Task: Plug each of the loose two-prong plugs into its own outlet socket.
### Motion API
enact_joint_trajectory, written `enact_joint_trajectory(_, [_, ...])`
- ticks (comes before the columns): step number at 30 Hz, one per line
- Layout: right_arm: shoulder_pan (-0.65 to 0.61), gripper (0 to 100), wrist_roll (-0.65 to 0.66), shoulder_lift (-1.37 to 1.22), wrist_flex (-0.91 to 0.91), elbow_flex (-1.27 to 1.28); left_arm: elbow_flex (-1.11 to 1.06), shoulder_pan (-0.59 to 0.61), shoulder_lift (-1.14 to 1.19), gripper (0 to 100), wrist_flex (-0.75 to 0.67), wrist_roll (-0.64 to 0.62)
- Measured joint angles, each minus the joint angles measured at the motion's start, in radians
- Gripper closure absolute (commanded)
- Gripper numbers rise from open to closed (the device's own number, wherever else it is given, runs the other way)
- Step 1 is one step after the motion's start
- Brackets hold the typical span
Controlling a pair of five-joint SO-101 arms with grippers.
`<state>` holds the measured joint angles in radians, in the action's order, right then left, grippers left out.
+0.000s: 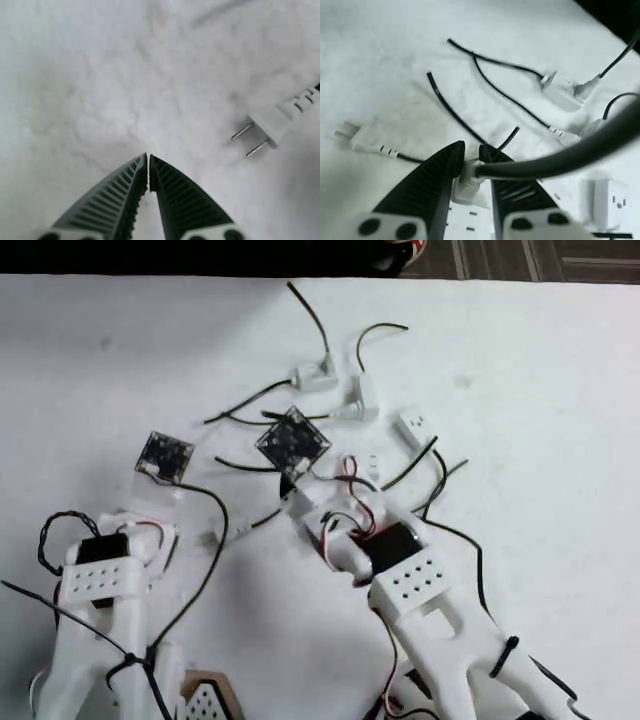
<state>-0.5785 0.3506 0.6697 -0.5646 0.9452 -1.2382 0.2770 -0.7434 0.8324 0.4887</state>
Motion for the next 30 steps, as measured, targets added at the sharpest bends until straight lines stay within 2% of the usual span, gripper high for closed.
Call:
enact_joint_trajectory(5, [0.0,98.1,0.0,-0.008,0.011,0.072,0.0,0.0,0.0,97,0.0,0.0])
enact_joint_trajectory(14, [0.009,98.1,0.0,-0.02,0.242,0.293,0.0,0.0,0.0,97,0.0,0.002])
enact_joint_trajectory(19, [0.009,98.1,-0.078,-0.02,0.276,0.304,0.0,0.0,0.0,97,0.0,0.002])
enact_joint_trajectory(30, [0.009,98.1,-0.092,-0.015,0.288,0.356,0.0,0.0,0.0,97,0.0,0.002])
